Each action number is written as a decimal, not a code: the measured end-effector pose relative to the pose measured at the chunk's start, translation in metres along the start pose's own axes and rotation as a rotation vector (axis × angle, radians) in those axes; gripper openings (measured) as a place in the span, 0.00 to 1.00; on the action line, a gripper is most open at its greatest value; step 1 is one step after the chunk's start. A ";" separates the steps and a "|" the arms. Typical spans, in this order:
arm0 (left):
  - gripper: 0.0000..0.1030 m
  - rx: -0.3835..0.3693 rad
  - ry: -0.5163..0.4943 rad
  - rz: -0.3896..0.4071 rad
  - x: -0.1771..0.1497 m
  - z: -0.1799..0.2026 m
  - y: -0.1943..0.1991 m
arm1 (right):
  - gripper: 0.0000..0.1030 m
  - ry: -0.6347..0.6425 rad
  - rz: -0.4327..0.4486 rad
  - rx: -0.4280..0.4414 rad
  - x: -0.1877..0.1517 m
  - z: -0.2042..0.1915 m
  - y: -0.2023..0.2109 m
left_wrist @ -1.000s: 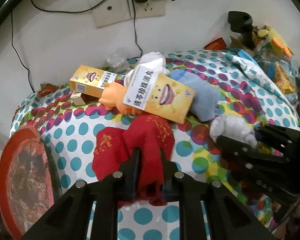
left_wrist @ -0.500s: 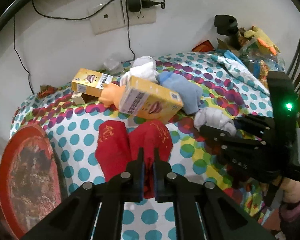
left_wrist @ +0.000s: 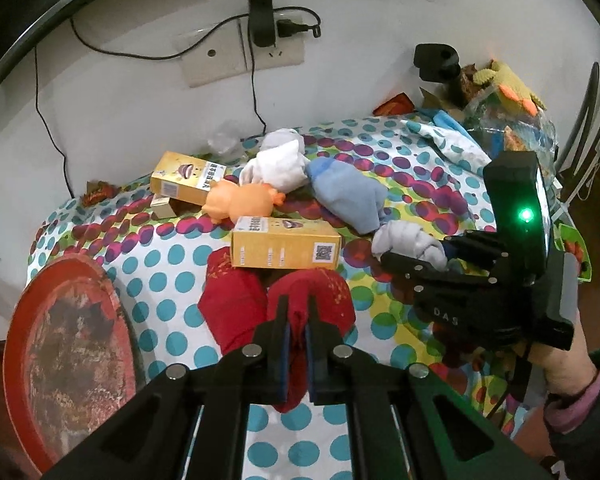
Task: Organize objects
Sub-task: 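Lift the red sock with the left gripper and carry it over the red tray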
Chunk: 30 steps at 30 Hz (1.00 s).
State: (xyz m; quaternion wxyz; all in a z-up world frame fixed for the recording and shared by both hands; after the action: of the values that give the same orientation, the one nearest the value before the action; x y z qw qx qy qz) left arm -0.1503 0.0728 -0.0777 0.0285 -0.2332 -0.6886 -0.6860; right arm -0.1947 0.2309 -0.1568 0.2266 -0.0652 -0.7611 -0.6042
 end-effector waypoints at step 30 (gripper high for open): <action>0.05 0.126 0.186 0.061 -0.032 -0.111 0.065 | 0.28 0.017 -0.011 -0.050 -0.004 -0.008 -0.002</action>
State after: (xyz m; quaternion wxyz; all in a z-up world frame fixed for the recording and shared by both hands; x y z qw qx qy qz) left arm -0.1297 -0.0454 -0.0225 0.1277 -0.1874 -0.7172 -0.6590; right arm -0.1900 0.2236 -0.1586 0.2282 -0.0617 -0.7440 -0.6250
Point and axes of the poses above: each gripper's, at about its wrist camera, not at the fingertips, and y roughly against the way its jaws point, z to its right, x to its top, the point moved 5 cm from there along -y, roughly the way its jaws point, and after that the axes turned 14 degrees about -z, right-handed, at the moved point
